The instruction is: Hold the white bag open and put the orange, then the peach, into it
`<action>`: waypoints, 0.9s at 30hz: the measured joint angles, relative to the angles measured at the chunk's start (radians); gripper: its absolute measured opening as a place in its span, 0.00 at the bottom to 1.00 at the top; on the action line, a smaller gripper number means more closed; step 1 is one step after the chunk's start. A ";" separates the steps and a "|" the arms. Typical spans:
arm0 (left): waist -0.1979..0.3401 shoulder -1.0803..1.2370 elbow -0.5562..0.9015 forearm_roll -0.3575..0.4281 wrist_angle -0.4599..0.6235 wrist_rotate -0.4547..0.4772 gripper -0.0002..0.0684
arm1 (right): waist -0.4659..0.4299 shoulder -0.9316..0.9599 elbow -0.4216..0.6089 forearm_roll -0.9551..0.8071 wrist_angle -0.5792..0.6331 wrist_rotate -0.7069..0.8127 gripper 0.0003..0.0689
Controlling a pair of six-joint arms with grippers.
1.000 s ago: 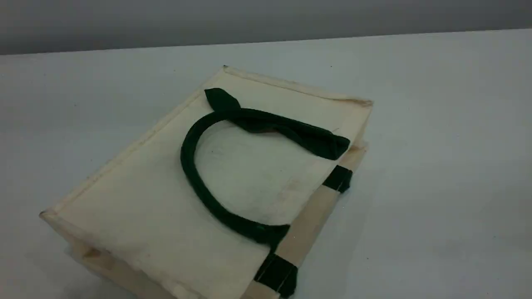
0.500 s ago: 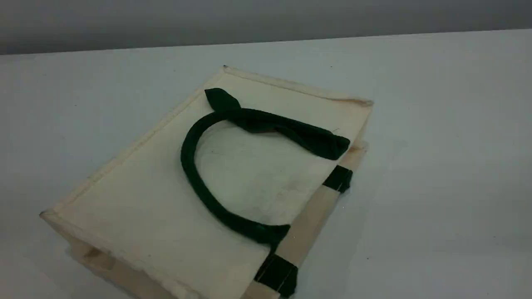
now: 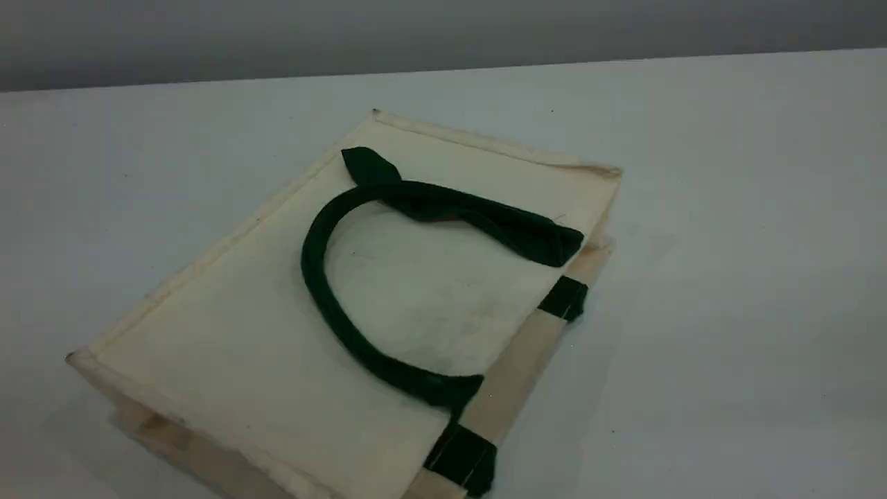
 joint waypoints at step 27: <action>0.279 0.000 -0.002 -0.003 0.003 0.001 0.54 | -0.479 -0.044 0.000 0.000 0.002 -0.001 0.70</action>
